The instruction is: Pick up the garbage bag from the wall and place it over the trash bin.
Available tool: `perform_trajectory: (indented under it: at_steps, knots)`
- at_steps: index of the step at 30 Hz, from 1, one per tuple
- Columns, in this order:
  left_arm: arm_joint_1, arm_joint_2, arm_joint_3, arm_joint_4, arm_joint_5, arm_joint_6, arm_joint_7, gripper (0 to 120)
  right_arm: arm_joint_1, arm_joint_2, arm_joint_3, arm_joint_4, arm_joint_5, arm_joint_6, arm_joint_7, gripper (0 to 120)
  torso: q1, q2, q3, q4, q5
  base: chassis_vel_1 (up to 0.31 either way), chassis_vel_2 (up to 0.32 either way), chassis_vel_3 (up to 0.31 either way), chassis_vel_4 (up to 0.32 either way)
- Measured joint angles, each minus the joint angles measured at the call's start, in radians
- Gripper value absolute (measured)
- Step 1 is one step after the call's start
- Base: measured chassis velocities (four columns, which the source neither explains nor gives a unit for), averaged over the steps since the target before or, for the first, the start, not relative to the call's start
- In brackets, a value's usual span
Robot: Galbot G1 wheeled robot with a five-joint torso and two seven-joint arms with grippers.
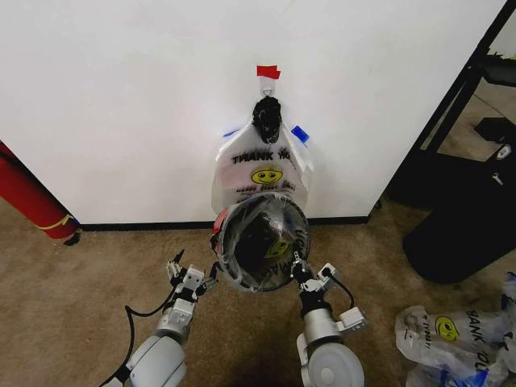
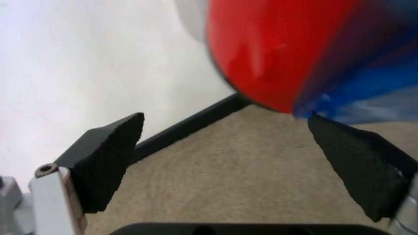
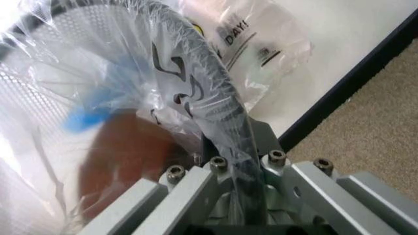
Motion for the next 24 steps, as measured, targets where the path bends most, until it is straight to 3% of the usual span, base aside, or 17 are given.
perform_trajectory:
  at_steps: [10, 13, 18, 24]
  knots:
    - [0.091, 0.029, -0.022, -0.005, 0.136, -0.062, 0.126, 100, 0.073, 0.010, 0.022, -0.066, -0.034, -0.009, 0.013, 0, 0.000, 0.000, 0.000, 0.0001, -0.0001, 0.000, 0.000, 0.000, 0.000]
    - [0.100, 0.034, -0.038, 0.003, 0.155, -0.037, 0.120, 100, 0.078, -0.003, 0.027, -0.072, -0.067, -0.009, 0.011, 0, 0.000, 0.000, 0.000, 0.0002, -0.0001, 0.000, 0.000, 0.000, 0.000]
    - [0.047, 0.028, -0.107, 0.076, 0.181, 0.052, -0.007, 100, 0.025, -0.090, 0.027, -0.021, -0.276, -0.060, 0.093, 0, 0.000, 0.000, 0.000, -0.0003, -0.0003, 0.000, 0.000, 0.000, 0.000]
    - [-0.007, 0.016, -0.192, 0.131, 0.236, 0.007, -0.042, 100, -0.029, -0.112, 0.010, 0.053, -0.325, -0.128, 0.216, 0, 0.000, 0.000, 0.000, -0.0003, -0.0003, 0.000, 0.000, 0.000, 0.000]
